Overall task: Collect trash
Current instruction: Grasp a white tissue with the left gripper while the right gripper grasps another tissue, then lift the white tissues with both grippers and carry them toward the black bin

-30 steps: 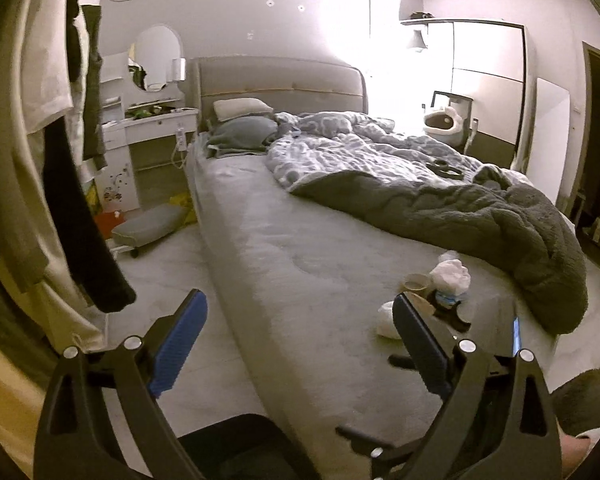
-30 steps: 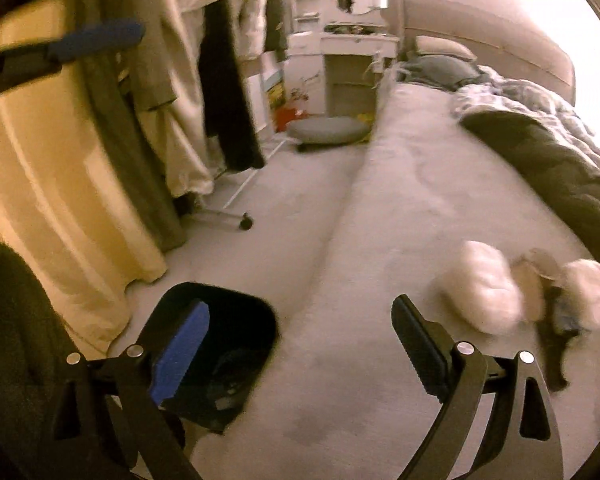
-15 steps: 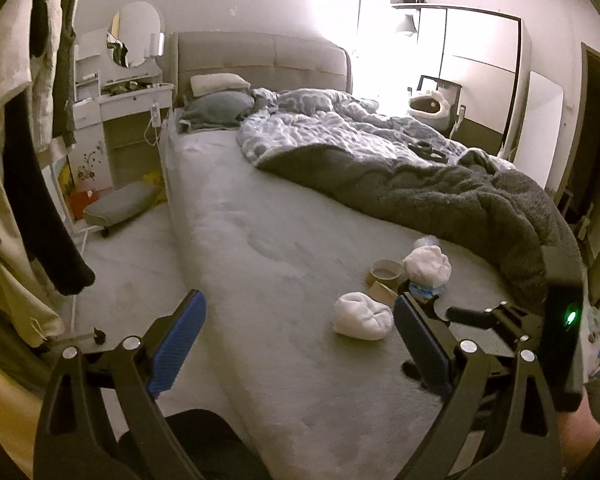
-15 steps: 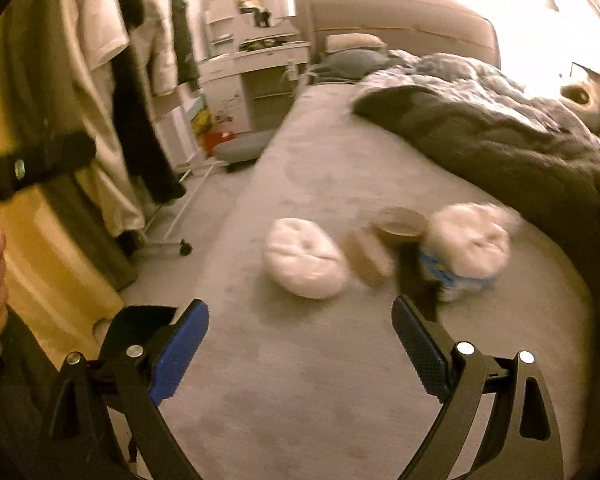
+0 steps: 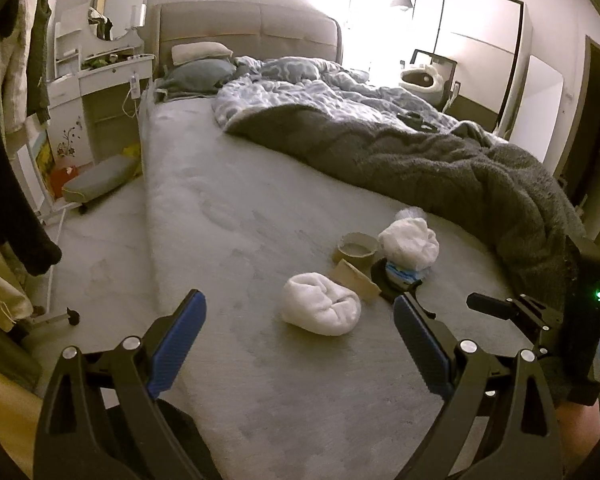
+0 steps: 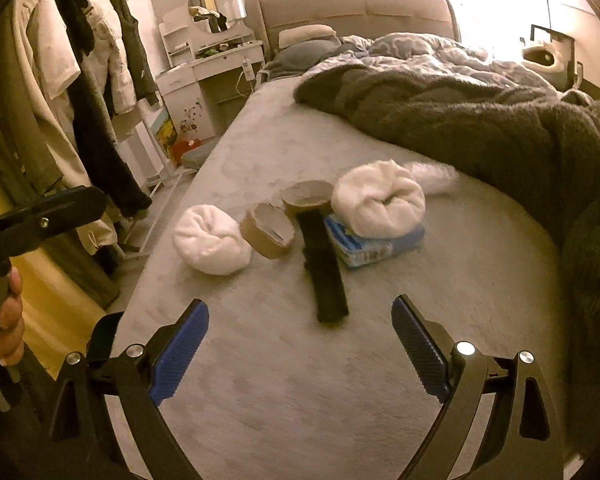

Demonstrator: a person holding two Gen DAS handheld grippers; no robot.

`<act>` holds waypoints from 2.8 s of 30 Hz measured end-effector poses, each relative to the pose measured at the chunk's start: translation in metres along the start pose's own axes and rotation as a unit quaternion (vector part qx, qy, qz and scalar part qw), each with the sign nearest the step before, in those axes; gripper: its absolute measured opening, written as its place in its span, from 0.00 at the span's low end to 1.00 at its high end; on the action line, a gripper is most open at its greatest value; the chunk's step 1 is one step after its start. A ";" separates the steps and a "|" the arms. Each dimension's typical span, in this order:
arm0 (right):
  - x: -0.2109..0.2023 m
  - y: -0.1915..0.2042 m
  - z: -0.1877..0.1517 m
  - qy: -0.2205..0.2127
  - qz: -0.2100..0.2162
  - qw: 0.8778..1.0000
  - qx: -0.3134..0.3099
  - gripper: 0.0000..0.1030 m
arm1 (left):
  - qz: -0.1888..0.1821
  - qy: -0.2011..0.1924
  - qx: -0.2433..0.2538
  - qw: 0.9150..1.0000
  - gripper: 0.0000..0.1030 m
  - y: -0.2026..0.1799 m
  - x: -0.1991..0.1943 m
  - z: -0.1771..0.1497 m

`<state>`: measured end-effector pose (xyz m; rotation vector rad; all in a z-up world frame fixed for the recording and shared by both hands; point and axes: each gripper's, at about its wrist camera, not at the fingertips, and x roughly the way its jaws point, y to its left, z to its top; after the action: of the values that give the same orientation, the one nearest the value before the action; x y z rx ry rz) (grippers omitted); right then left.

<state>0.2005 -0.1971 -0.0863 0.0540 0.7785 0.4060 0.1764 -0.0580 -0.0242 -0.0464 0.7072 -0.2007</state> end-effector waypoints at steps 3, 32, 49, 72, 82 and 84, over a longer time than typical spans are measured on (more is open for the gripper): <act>0.008 -0.005 -0.001 0.013 0.003 1.000 0.001 0.77 | -0.001 0.011 -0.008 1.000 0.93 -0.004 0.012 -0.002; 0.035 -0.016 -0.004 0.047 0.021 0.999 -0.009 0.40 | -0.045 0.065 -0.215 0.973 0.66 0.021 0.082 -0.018; 0.041 -0.018 -0.002 0.052 -0.002 0.999 0.000 0.20 | -0.044 0.055 -0.164 0.984 0.31 0.014 0.071 -0.014; -0.003 0.007 0.000 0.015 0.005 1.000 0.014 0.19 | -0.002 0.038 -0.042 0.998 0.31 0.011 0.013 -0.026; -0.014 0.047 -0.003 0.013 0.011 1.000 -0.004 0.19 | 0.039 0.028 0.010 0.999 0.31 0.029 -0.014 -0.039; -0.015 0.054 -0.003 0.010 0.013 1.000 -0.005 0.19 | 0.043 0.032 0.007 0.999 0.31 0.036 -0.015 -0.044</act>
<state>0.1708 -0.1532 -0.0678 0.0513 0.7969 0.4364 0.1428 -0.0188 -0.0516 0.0041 0.7701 -0.1258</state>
